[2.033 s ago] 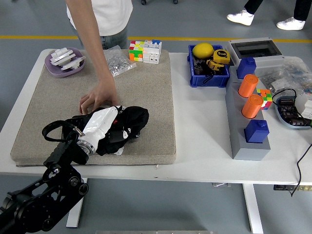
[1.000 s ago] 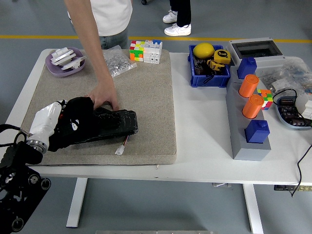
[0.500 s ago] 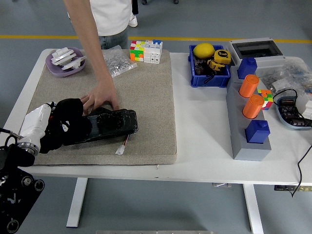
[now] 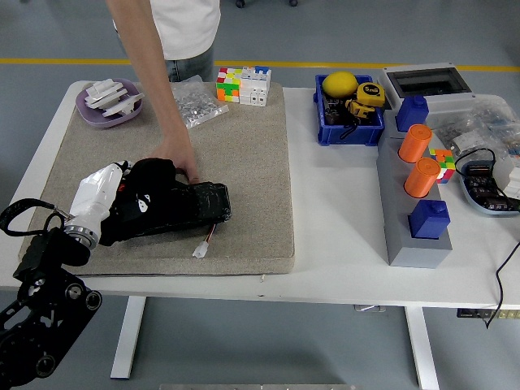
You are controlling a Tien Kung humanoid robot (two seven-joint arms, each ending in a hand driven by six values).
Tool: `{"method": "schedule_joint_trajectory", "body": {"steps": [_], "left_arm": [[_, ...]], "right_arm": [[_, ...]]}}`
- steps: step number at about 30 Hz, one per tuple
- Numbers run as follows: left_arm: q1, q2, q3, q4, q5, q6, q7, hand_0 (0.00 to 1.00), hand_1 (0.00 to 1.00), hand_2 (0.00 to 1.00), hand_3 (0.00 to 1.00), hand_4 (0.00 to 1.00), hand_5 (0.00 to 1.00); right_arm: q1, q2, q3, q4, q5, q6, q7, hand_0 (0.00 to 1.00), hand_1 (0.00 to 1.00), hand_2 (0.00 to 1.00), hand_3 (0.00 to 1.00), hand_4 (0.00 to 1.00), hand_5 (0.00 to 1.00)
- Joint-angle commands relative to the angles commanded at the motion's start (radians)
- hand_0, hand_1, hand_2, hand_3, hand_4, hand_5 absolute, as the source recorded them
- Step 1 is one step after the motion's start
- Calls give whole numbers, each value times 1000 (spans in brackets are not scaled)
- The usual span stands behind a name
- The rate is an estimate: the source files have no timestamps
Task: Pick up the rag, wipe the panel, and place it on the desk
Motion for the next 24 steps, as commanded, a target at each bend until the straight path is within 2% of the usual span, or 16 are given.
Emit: {"method": "schedule_joint_trajectory", "body": {"steps": [11,16,24], "left_arm": [[-47,-9,99,-2,-14,-1,4,268,248,521,503,121,2],[-70,-10,175,-4,-22,-4,8,268,247,521,503,119,2],[-83,-21,261,-22,-32,2,9,268,247,520,503,121,2]], "right_arm": [[5,-2,2,0,-4,2,0,717,608,603,576,998,448],[7,-3,0,0,0,1,-1,718,608,604,576,998,449],[8,0,-11,0,8,-1,-3,718,608,603,577,998,449]]}}
